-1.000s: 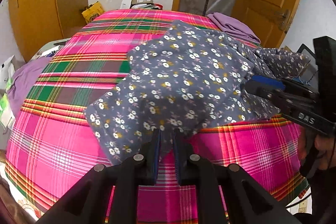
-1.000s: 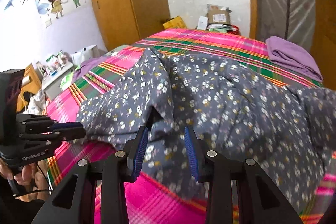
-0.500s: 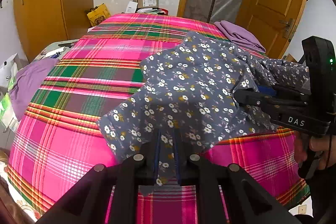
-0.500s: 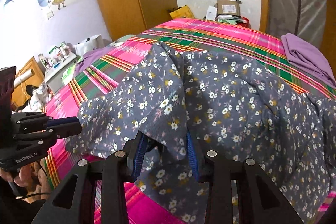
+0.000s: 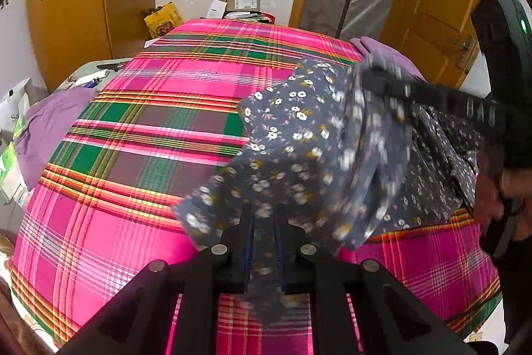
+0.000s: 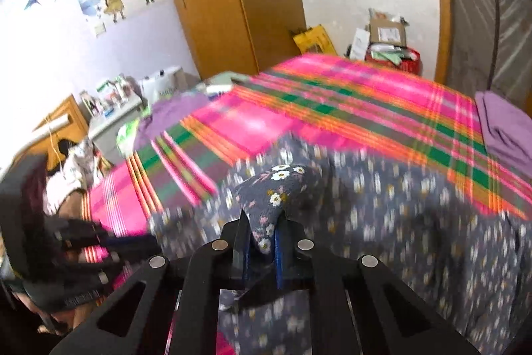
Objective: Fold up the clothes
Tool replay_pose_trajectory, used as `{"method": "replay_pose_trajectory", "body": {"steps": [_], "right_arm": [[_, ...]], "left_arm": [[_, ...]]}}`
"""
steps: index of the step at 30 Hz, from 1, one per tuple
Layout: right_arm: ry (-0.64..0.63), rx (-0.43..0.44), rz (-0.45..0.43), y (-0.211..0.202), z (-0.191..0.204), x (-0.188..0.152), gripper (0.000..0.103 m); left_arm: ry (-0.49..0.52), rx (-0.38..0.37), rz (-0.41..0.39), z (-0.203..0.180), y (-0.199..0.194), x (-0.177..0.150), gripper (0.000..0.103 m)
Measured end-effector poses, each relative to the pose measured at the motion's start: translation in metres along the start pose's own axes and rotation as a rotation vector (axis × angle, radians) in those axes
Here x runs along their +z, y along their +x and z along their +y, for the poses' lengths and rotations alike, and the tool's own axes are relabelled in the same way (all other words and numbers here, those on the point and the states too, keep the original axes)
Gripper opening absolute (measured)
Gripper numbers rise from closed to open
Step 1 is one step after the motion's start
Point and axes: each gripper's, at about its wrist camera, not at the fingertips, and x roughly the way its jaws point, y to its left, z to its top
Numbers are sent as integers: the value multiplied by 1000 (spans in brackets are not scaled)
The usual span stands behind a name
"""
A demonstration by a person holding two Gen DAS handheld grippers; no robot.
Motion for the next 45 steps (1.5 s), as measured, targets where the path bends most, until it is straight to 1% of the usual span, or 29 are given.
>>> {"method": "replay_pose_trajectory", "body": {"steps": [4,7,11,15,17,19,20,22,23,24,26,27,29,32,33,35,37,40,42,43,44,45], "right_arm": [[-8,-2,-67,1,-4,36,10],[21,-29,-128,2,-16,66,10],[88,-102,-197,0,-46,100,10],[185,-217,-274,-5,-87,116,10],[245,-279,-302,-9,-109,116,10],[322,-339,-307,-14,-136,112,13],[357,-361,-287,-15,-150,107,14],[417,-390,-216,-15,-173,92,18],[447,-404,-181,-15,-185,85,26],[459,-415,-162,-16,-189,79,33],[406,-421,-153,-25,-176,62,37],[372,-423,-149,-30,-169,53,37],[322,-371,-135,-40,-146,33,39],[263,-225,-65,-44,-109,-1,50],[247,-174,-36,-44,-94,-17,52],[234,-87,23,-39,-67,-43,52],[235,-31,65,-37,-48,-65,52],[221,23,110,-34,-29,-80,52],[195,35,117,-32,-21,-83,52],[184,26,107,-33,-21,-79,52],[175,8,86,-35,-26,-72,47],[165,-11,64,-37,-30,-65,24]], "left_arm": [[-31,-10,-25,10,-2,3,12],[-43,-13,-35,16,-2,5,12],[-60,-18,-30,23,4,6,12],[-74,-20,-20,29,10,7,12],[-81,-22,-12,31,13,8,12],[-82,-22,-10,32,14,8,12],[-83,-22,-10,32,15,8,12],[-80,-27,-12,31,16,9,12],[-77,-30,-12,30,16,9,12],[-74,-34,-12,28,16,9,12],[-65,-42,-9,23,15,8,12],[-61,-45,-7,20,15,7,12],[-53,-51,-3,15,15,6,12],[-41,-61,-1,7,13,4,12],[-37,-63,-2,5,11,4,12],[-27,-64,-1,0,10,2,12],[-21,-65,5,-3,10,1,12],[-11,-67,15,-9,11,0,12],[-8,-69,17,-11,12,-1,12],[-6,-69,19,-12,12,-1,12],[-5,-69,19,-13,13,0,12],[-5,-69,19,-13,13,0,12]]}}
